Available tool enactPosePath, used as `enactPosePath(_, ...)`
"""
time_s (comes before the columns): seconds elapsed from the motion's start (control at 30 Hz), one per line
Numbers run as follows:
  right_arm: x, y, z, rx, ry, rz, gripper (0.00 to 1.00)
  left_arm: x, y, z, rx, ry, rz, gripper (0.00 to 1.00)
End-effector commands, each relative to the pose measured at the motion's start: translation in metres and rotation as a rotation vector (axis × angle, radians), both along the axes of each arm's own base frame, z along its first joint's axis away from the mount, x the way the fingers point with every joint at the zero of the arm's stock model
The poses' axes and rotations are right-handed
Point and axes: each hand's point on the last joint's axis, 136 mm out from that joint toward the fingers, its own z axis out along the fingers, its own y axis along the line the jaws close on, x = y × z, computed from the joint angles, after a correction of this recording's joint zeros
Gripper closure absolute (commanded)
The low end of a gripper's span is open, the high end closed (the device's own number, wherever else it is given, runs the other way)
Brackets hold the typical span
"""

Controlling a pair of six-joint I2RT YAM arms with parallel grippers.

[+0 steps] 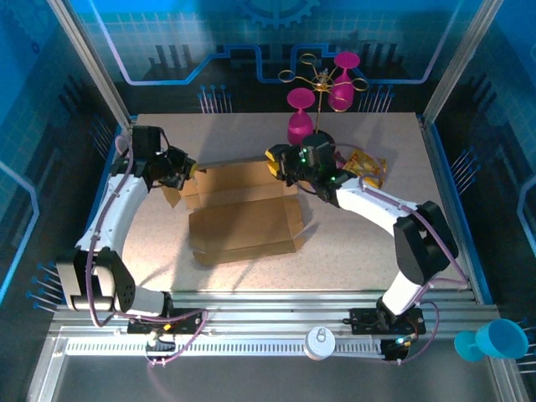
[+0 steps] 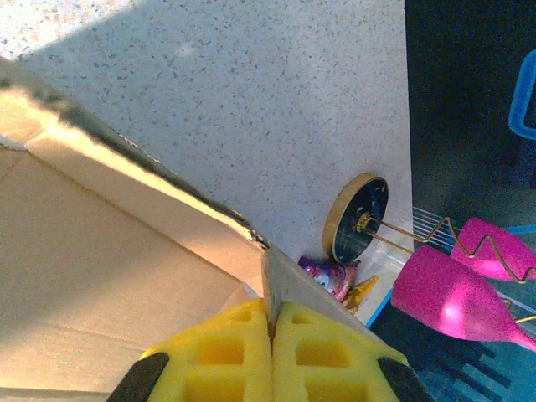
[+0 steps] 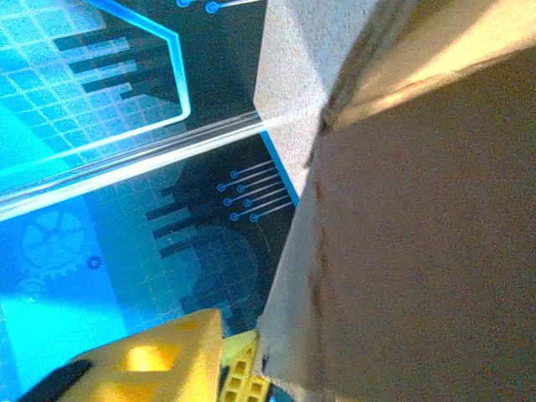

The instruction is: Fold the paper box

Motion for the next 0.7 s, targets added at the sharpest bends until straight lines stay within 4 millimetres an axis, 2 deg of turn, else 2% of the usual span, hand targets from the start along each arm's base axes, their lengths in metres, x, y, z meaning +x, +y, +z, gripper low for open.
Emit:
enactPosePath(0.0, -0.007, -0.002, 0.050, 0.095, -0.176, -0.107, 0.55, 0.003, -0.008, 0.018, -0.030, -0.066, 0.062, 1.00)
enactPosePath(0.1, -0.024, 0.003, 0.043, 0.095, -0.167, -0.144, 0.50, 0.002, -0.014, 0.017, -0.036, -0.077, 0.095, 1.00)
enactPosePath(0.17, -0.028, 0.007, 0.040, 0.100, -0.173, -0.166, 0.49, 0.002, -0.018, 0.016, -0.031, -0.070, 0.102, 1.00)
enactPosePath(0.37, -0.023, 0.021, 0.039, 0.115, -0.205, -0.185, 0.54, 0.004, -0.029, 0.012, -0.041, -0.064, 0.088, 1.00)
enactPosePath(0.67, -0.011, 0.034, 0.026, 0.107, -0.181, -0.195, 0.62, 0.006, -0.040, 0.011, -0.044, -0.064, 0.064, 1.00)
